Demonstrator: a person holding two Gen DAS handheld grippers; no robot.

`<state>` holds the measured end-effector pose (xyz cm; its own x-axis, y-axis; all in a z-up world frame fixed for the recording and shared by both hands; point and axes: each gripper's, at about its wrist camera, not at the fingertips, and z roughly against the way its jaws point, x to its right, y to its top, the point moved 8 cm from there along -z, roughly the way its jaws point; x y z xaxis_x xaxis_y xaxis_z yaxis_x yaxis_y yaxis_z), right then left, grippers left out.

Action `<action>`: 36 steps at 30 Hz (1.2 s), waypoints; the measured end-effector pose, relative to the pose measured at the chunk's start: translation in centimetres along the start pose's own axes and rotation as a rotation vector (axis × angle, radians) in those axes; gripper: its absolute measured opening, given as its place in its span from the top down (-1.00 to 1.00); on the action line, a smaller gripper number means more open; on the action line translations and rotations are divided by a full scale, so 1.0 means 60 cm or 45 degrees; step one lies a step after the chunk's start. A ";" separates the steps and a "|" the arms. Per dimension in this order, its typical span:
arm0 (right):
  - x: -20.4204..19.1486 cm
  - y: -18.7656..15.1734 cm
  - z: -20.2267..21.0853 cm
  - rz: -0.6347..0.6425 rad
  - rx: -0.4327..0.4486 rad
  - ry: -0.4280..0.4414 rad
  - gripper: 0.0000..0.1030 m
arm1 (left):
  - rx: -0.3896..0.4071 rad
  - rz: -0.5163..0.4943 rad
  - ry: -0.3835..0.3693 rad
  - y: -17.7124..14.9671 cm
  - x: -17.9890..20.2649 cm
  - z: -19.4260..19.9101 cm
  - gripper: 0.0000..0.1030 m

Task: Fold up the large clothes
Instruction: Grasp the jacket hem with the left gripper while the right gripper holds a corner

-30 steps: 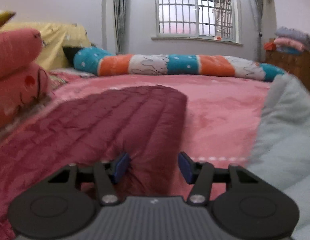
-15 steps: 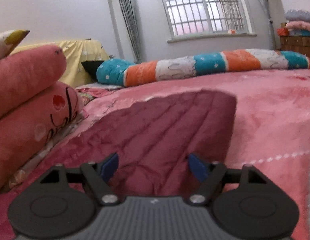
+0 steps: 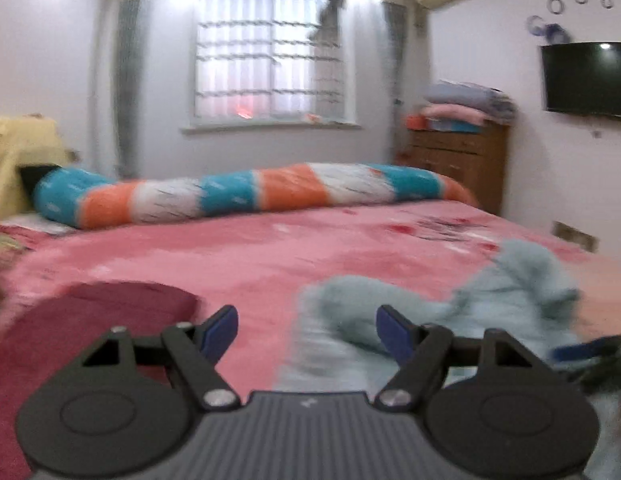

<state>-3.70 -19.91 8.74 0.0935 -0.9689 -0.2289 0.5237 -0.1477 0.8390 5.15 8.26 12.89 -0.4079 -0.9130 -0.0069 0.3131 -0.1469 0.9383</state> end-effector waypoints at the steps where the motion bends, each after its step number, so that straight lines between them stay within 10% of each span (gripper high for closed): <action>1: -0.015 -0.010 -0.004 0.041 -0.038 0.023 -1.00 | -0.015 -0.010 -0.005 -0.006 0.021 -0.003 -0.48; 8: -0.061 -0.062 -0.045 0.360 -0.187 -0.062 -0.92 | -0.134 0.153 0.040 -0.063 0.059 0.001 -0.46; 13: -0.043 -0.054 -0.056 0.321 -0.187 -0.095 0.37 | -0.186 0.194 0.080 -0.090 0.063 0.024 -0.46; 16: -0.018 -0.026 -0.039 0.182 -0.112 -0.083 0.68 | -0.209 0.208 0.060 -0.098 0.080 0.037 -0.47; 26: 0.147 0.118 0.098 -0.334 0.369 -0.130 0.73 | -0.269 0.086 -0.122 -0.073 0.177 -0.044 -0.49; 36: 0.197 0.124 0.116 -0.452 0.475 -0.230 0.73 | -0.172 -0.076 0.022 0.005 0.140 -0.133 -0.19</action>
<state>-4.60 -33.81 15.70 -0.1985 -0.8604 -0.4693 0.1578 -0.5007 0.8511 8.69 -2.52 10.37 -0.4149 -0.9073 -0.0685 0.4018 -0.2502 0.8809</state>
